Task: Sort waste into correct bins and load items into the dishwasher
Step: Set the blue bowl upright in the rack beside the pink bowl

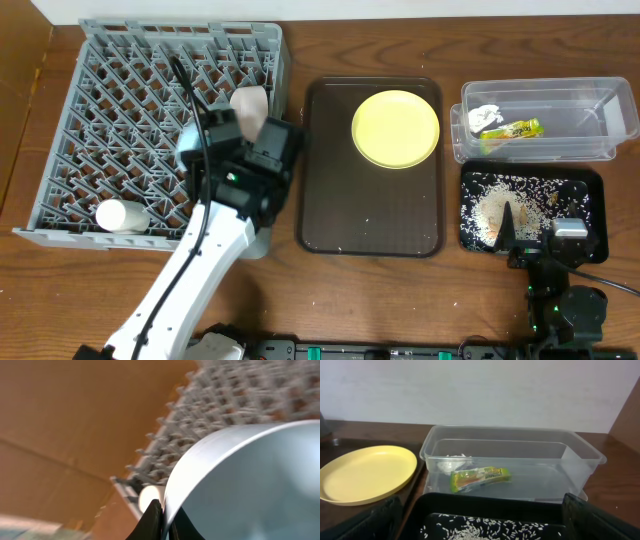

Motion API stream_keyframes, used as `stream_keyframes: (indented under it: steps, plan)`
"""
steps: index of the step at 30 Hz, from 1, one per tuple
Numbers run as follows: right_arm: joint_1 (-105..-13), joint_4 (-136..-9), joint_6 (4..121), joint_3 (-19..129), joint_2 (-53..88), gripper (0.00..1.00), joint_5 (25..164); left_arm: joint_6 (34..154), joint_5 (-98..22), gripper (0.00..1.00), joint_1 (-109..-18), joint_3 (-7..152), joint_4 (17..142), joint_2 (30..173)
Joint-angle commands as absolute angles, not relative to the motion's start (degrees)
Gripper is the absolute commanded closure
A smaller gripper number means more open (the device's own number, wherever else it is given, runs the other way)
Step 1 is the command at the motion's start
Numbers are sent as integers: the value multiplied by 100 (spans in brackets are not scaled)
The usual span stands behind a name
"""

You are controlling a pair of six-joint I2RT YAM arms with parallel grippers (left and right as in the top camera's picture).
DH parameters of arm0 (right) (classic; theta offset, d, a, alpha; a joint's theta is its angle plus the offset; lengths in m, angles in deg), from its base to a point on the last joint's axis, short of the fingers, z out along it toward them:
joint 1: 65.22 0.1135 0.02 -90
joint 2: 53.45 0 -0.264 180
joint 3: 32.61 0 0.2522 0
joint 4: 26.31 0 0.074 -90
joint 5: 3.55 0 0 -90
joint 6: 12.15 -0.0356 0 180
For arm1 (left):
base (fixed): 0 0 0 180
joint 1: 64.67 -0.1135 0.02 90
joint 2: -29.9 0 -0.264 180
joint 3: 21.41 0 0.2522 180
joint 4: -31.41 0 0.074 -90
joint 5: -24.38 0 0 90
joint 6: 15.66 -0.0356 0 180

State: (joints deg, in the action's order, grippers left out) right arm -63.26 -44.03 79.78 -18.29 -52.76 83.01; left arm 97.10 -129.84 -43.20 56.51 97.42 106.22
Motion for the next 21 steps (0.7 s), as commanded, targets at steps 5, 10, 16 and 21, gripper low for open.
stream_keyframes:
  steps: [5,10,16,21]
  plan:
    - [-6407,-4403,7919,-1853,-5303,1,8307,10130,-13682,92,-4884,5535,9736,11479]
    - [-6407,-4403,7917,-1853,-5303,1,8307,10149,-13682,92,-4884,5535,9742,12230]
    - [-6407,-4403,7919,-1853,-5303,1,8307,10147,-13679,92,-4866,5535,9742,12823]
    - [-6407,-4403,7919,-1853,-5303,1,8307,10145,-13660,92,-4648,5535,9742,12860]
